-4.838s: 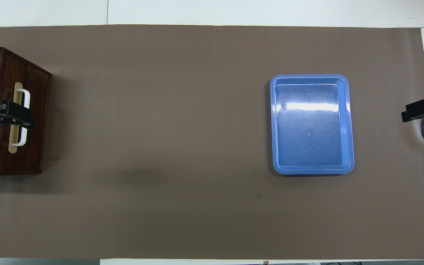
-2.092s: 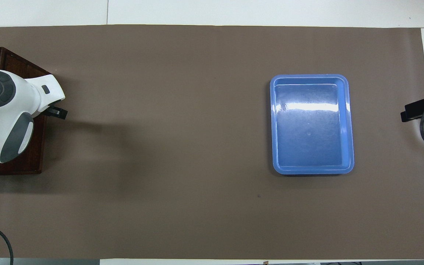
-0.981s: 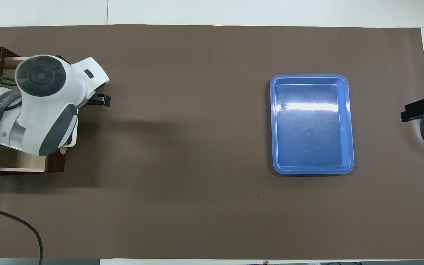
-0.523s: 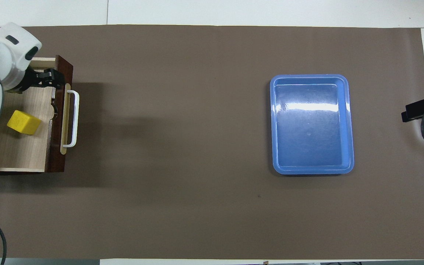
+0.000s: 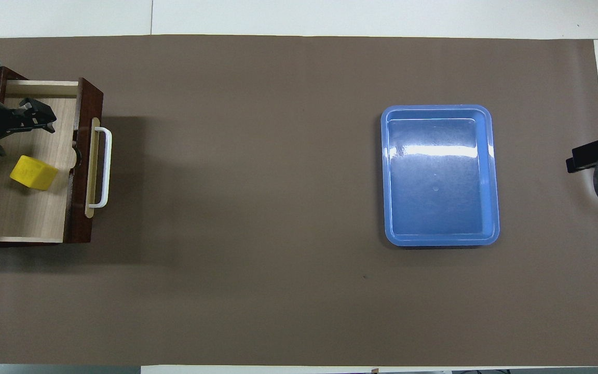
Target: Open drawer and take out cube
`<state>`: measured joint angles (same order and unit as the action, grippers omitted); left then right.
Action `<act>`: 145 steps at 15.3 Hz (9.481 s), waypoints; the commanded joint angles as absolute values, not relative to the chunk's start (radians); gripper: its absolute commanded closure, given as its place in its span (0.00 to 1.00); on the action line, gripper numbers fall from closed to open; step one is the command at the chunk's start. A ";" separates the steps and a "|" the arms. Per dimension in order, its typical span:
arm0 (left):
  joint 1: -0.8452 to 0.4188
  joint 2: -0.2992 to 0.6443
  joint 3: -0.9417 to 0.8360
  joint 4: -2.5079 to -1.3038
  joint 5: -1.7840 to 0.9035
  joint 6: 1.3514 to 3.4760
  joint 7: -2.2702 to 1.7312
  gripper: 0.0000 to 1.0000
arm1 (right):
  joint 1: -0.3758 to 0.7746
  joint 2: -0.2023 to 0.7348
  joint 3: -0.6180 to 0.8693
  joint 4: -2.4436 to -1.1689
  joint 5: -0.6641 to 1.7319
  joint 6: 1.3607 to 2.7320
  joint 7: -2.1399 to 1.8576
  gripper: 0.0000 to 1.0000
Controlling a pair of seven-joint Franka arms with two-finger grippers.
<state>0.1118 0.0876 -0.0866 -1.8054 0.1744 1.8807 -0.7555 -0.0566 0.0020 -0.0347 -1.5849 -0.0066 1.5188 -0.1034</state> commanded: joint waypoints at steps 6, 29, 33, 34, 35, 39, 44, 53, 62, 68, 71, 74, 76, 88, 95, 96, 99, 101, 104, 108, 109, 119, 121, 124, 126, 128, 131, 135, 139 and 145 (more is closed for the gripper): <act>0.157 -0.025 -0.095 -2.042 0.176 2.105 -1.074 0.00 | -0.052 -0.031 -0.034 -1.628 0.029 1.534 -0.095 0.00; 0.013 0.117 -0.106 -1.657 0.277 1.801 -1.262 1.00 | -0.049 -0.078 -0.032 -1.749 0.089 1.609 0.027 0.00; -0.047 0.104 -0.106 -1.649 -0.001 1.793 -1.363 1.00 | 0.007 -0.055 -0.028 -1.776 0.184 1.620 0.315 0.00; -0.076 0.103 -0.107 -1.654 -0.009 1.796 -1.426 1.00 | 0.033 -0.040 -0.026 -1.781 0.205 1.631 0.401 0.00; -0.134 0.097 -0.106 -1.670 -0.009 1.802 -1.498 1.00 | 0.072 -0.017 -0.026 -1.781 0.233 1.650 0.501 0.00; -0.280 0.086 -0.110 -1.698 -0.044 1.847 -1.724 1.00 | 0.162 0.072 -0.028 -1.793 0.365 1.761 0.820 0.00; -0.471 0.109 -0.106 -1.776 -0.118 2.057 -1.992 1.00 | 0.282 0.141 -0.028 -1.864 0.612 1.995 1.072 0.00; -0.598 0.169 -0.107 -1.836 -0.118 2.310 -2.220 1.00 | 0.356 0.267 -0.026 -1.867 0.882 2.071 1.172 0.00; -0.609 0.152 -0.107 -1.896 -0.118 2.333 -2.232 1.00 | 0.373 0.288 -0.028 -1.818 0.899 2.060 1.189 0.00; -0.611 0.149 -0.107 -1.896 -0.118 2.333 -2.232 1.00 | 0.400 0.272 -0.028 -1.856 0.903 2.059 1.204 0.00; -0.609 0.149 -0.107 -1.896 -0.118 2.333 -2.232 1.00 | 0.388 0.238 -0.028 -1.871 0.905 2.046 1.216 0.00; -0.607 0.149 -0.107 -1.896 -0.118 2.333 -2.232 1.00 | 0.364 0.236 -0.028 -1.871 0.919 2.059 1.219 0.00; -0.606 0.149 -0.107 -1.896 -0.118 2.333 -2.232 1.00 | 0.368 0.235 -0.029 -1.875 0.948 2.074 1.223 0.00; -0.600 0.149 -0.107 -1.901 -0.118 2.333 -2.233 1.00 | 0.419 0.209 -0.028 -1.931 0.953 2.161 1.219 0.03; -0.598 0.149 -0.106 -1.902 -0.118 2.333 -2.232 1.00 | 0.453 0.206 -0.029 -1.924 0.951 2.221 1.284 1.00; -0.598 0.149 -0.106 -1.902 -0.118 2.332 -2.230 1.00 | 0.453 0.206 -0.029 -1.924 0.951 2.221 1.281 1.00; -0.598 0.149 -0.106 -1.902 -0.118 2.330 -2.220 1.00 | 0.443 0.206 -0.029 -1.919 0.951 2.218 1.278 1.00; -0.597 0.149 -0.104 -1.899 -0.118 2.319 -2.217 0.37 | 0.440 0.206 -0.029 -1.917 0.951 2.214 1.278 1.00; -0.572 0.149 -0.094 -1.864 -0.074 2.208 -2.185 0.00 | 0.439 0.206 -0.029 -1.914 0.951 2.209 1.278 1.00; -0.442 0.146 -0.095 -1.845 -0.017 2.083 -1.975 0.00 | 0.423 0.209 -0.029 -1.907 0.953 2.204 1.281 1.00; -0.413 0.143 -0.094 -1.850 -0.002 2.068 -1.912 0.00 | 0.416 0.209 -0.029 -1.902 0.953 2.198 1.282 1.00; -0.062 0.132 -0.095 -1.882 0.259 2.037 -1.625 0.00 | 0.005 0.253 -0.032 -1.881 0.953 1.925 1.083 1.00; 0.000 0.137 -0.095 -1.882 0.261 2.066 -1.544 0.00 | -0.059 0.279 -0.031 -1.881 0.951 1.873 1.039 1.00; 0.070 0.140 -0.095 -1.876 0.279 2.078 -1.435 0.00 | -0.083 0.317 -0.032 -1.888 0.953 1.838 0.994 1.00; 0.103 0.140 -0.095 -1.875 0.322 2.100 -1.392 0.00 | -0.092 0.336 -0.032 -1.905 0.954 1.810 0.953 1.00; 0.136 0.141 -0.095 -1.876 0.324 2.121 -1.358 0.00 | -0.112 0.345 -0.032 -1.939 0.954 1.796 0.901 1.00; 0.160 0.143 -0.097 -1.868 0.324 2.125 -1.318 0.00 | -0.106 0.333 -0.032 -2.018 0.960 1.822 0.812 1.00; 0.140 0.132 -0.112 -1.823 0.313 2.036 -1.309 0.00 | -0.095 0.319 -0.032 -2.080 0.996 1.847 0.772 1.00; 0.075 0.077 -0.124 -1.749 0.186 1.867 -1.114 0.00 | -0.080 0.310 -0.032 -2.124 0.996 1.888 0.741 1.00; 0.052 -0.024 -0.124 -1.703 0.002 1.562 -0.500 0.00 | -0.049 0.304 -0.032 -2.154 0.996 1.934 0.733 1.00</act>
<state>0.0737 -0.0027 -0.1342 -1.7196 0.0512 1.6578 -0.6916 -0.0472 0.3376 -0.0348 -2.1162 0.9634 1.9108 0.7645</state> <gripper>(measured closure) 0.000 0.441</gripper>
